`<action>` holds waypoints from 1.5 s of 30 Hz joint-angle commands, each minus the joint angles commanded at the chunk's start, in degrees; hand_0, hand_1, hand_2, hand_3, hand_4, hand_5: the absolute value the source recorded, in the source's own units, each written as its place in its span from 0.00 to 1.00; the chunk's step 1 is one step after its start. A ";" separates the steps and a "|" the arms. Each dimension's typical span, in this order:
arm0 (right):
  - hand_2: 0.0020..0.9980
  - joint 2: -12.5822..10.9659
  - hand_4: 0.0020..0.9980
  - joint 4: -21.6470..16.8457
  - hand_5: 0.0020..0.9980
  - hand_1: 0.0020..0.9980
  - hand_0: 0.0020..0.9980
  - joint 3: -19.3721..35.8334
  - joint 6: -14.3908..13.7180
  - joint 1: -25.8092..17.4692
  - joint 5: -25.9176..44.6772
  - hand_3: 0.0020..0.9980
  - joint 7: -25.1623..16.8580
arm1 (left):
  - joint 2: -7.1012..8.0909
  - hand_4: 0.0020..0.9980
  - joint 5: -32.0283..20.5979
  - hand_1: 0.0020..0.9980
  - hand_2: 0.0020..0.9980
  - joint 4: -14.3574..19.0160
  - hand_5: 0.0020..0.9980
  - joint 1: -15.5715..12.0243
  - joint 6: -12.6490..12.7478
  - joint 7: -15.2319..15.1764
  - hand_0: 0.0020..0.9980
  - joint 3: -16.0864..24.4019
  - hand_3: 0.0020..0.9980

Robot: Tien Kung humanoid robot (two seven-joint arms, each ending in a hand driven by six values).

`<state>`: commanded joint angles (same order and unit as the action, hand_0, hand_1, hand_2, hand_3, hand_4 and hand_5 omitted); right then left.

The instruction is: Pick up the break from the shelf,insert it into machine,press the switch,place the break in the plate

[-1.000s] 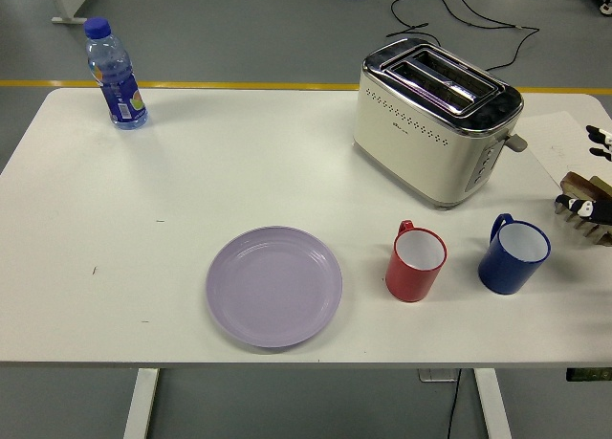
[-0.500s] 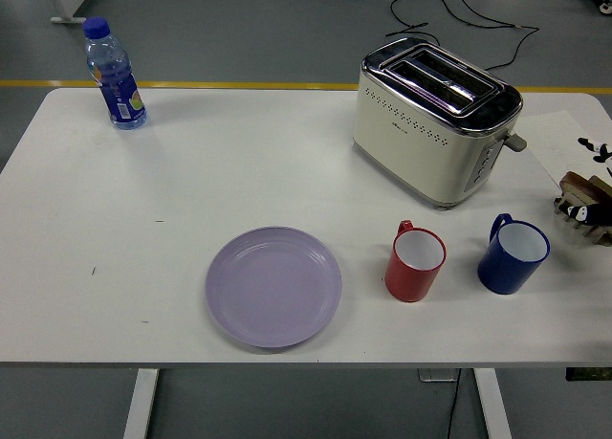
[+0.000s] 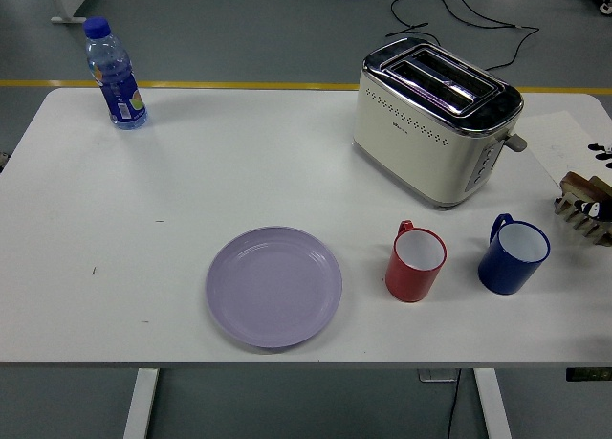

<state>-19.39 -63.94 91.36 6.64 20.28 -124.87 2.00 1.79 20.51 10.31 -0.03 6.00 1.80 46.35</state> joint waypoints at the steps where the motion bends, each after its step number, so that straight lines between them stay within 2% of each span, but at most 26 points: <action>1: 0.75 -0.02 0.82 0.05 0.10 0.72 0.75 -0.06 0.02 0.06 -0.09 0.82 0.20 | 0.01 0.53 -0.06 0.75 0.80 0.00 1.00 0.00 0.00 -0.02 0.73 -0.06 0.77; 3: 0.75 -0.07 0.82 0.11 0.10 0.72 0.75 -0.18 -0.08 0.19 -0.17 0.82 0.39 | 0.01 0.53 -0.17 0.75 0.80 0.00 1.00 0.02 0.01 -0.05 0.73 -0.12 0.77; 4: 0.68 -0.10 0.80 0.14 0.11 0.67 0.69 -0.29 -0.17 0.29 -0.28 0.77 0.50 | 0.01 0.53 -0.24 0.75 0.80 0.00 1.00 0.03 0.02 -0.08 0.73 -0.15 0.77; 9: 0.68 -0.28 0.80 0.41 0.11 0.67 0.69 -1.11 -0.48 1.04 -1.65 0.77 1.88 | 0.00 0.53 -0.31 0.75 0.80 0.00 1.00 0.12 0.03 -0.08 0.73 -0.20 0.77; 10: 0.63 -0.36 0.79 0.53 0.09 0.62 0.62 -1.44 -0.85 1.28 -1.98 0.71 2.03 | 0.01 0.53 -0.43 0.75 0.80 0.00 1.00 0.17 0.03 -0.11 0.73 -0.31 0.77; 15: 0.63 -0.63 0.79 0.70 0.09 0.62 0.62 -2.26 -1.32 2.06 -3.79 0.71 2.75 | -0.02 0.53 -0.45 0.75 0.80 0.00 1.00 0.30 0.08 -0.06 0.73 -0.26 0.77; 16: 0.58 -0.66 0.77 0.71 0.09 0.58 0.56 -2.31 -1.25 2.12 -3.95 0.66 2.85 | -0.02 0.53 -0.48 0.75 0.80 0.00 1.00 0.31 0.08 -0.07 0.73 -0.27 0.77; 21: 0.58 -0.93 0.77 1.36 0.09 0.58 0.56 -3.08 -0.41 2.72 -4.98 0.66 4.14 | -0.05 0.53 -0.56 0.75 0.80 0.00 1.00 0.36 0.11 -0.07 0.73 -0.33 0.77; 22: 0.56 -0.98 0.76 1.49 0.10 0.55 0.52 -3.22 -0.44 2.82 -5.13 0.64 4.18 | -0.04 0.53 -0.58 0.75 0.80 0.00 1.00 0.37 0.11 -0.08 0.73 -0.36 0.77; 27: 0.56 -1.48 0.76 1.85 0.10 0.55 0.52 -4.46 -1.20 3.37 -5.13 0.64 4.31 | 0.02 0.53 -0.32 0.75 0.80 0.00 1.00 0.42 0.11 -0.04 0.73 -0.24 0.77; 28: 0.50 -1.75 0.75 1.97 0.09 0.49 0.45 -5.01 -1.33 3.61 -5.13 0.60 4.36 | 0.05 0.53 -0.28 0.75 0.80 0.00 1.00 0.44 0.10 -0.05 0.73 -0.21 0.77; 33: 0.50 -2.49 0.75 2.34 0.09 0.49 0.45 -6.55 -1.38 4.46 -5.13 0.60 4.99 | 0.13 0.53 0.14 0.75 0.80 0.00 1.00 0.48 0.08 0.00 0.73 0.04 0.77; 34: 0.46 -2.60 0.72 2.37 0.09 0.44 0.39 -6.77 -1.38 4.58 -5.13 0.55 5.06 | 0.14 0.53 0.17 0.75 0.79 0.00 1.00 0.48 0.07 0.00 0.73 0.07 0.77; 39: 0.46 -3.04 0.72 2.59 0.09 0.44 0.39 -7.72 -1.31 5.25 -5.13 0.55 5.42 | 0.18 0.53 0.27 0.75 0.79 0.00 1.00 0.55 0.05 -0.01 0.73 0.09 0.77; 40: 0.43 -3.16 0.65 2.62 0.05 0.36 0.33 -7.99 -1.35 5.41 -5.13 0.50 5.49 | 0.20 0.53 0.22 0.74 0.79 0.00 1.00 0.58 0.05 -0.03 0.73 0.07 0.77; 45: 0.43 -3.42 0.65 2.80 0.05 0.36 0.33 -8.77 -1.59 6.00 -5.13 0.50 5.67 | 0.23 0.53 0.34 0.74 0.79 0.00 1.00 0.67 0.07 0.00 0.73 0.18 0.77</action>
<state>-22.82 -61.14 82.58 5.05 26.28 -130.00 7.68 2.01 20.85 10.31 0.64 6.07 1.80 46.53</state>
